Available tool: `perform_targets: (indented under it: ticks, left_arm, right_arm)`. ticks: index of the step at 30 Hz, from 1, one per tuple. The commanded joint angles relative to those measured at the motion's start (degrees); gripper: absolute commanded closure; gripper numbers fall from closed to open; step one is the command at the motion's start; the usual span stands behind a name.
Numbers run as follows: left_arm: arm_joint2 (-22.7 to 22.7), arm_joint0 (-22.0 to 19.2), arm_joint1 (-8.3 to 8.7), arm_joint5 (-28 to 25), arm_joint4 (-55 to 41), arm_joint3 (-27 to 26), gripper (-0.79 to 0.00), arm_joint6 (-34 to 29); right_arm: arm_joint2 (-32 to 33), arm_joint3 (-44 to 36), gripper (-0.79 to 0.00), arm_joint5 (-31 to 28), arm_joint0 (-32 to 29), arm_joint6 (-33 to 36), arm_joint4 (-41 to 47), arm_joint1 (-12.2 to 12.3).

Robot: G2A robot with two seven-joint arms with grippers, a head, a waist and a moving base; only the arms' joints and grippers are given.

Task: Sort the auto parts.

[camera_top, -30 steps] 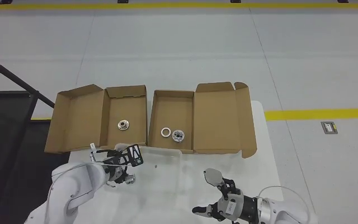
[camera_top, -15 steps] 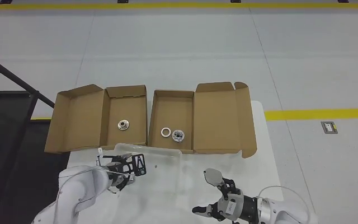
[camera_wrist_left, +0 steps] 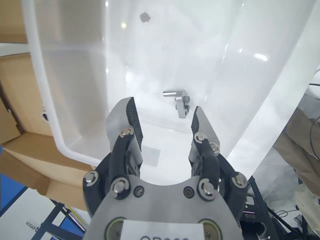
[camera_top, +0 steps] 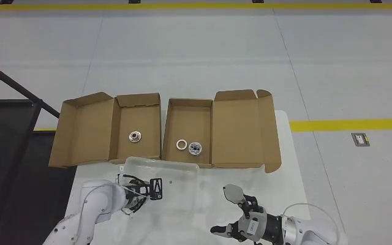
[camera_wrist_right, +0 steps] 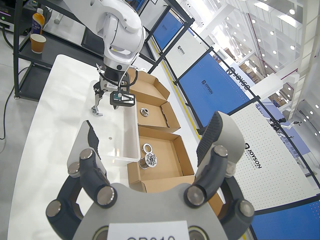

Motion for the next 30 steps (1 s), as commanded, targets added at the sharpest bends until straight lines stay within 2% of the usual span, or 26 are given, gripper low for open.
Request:
perform_targets:
  ticks: [1, 7, 19, 26, 30]
  left_arm:
    - [1.4, -1.1, 0.51, 0.1, -0.2, 1.4, -0.600, -0.1]
    - [5.6, -4.4, 1.14, 0.1, -0.8, 5.2, -0.579, -0.1]
    - [13.0, -10.5, 0.15, 2.6, -3.4, 11.5, -0.539, -2.6]
    - [16.2, -12.9, -0.02, 2.9, -4.1, 13.7, -0.422, -2.9]
    - [17.2, -13.5, 0.38, 2.8, -4.4, 14.2, -0.406, -2.8]
  right_arm:
    - [0.0, 0.0, -0.785, 0.0, 0.0, 0.0, 0.0, 0.0]
    - [0.0, 0.0, -0.785, 0.0, 0.0, 0.0, 0.0, 0.0]
    - [0.0, 0.0, -0.785, 0.0, 0.0, 0.0, 0.0, 0.0]
    - [0.0, 0.0, -0.785, 0.0, 0.0, 0.0, 0.0, 0.0]
    - [0.0, 0.0, -0.785, 0.0, 0.0, 0.0, 0.0, 0.0]
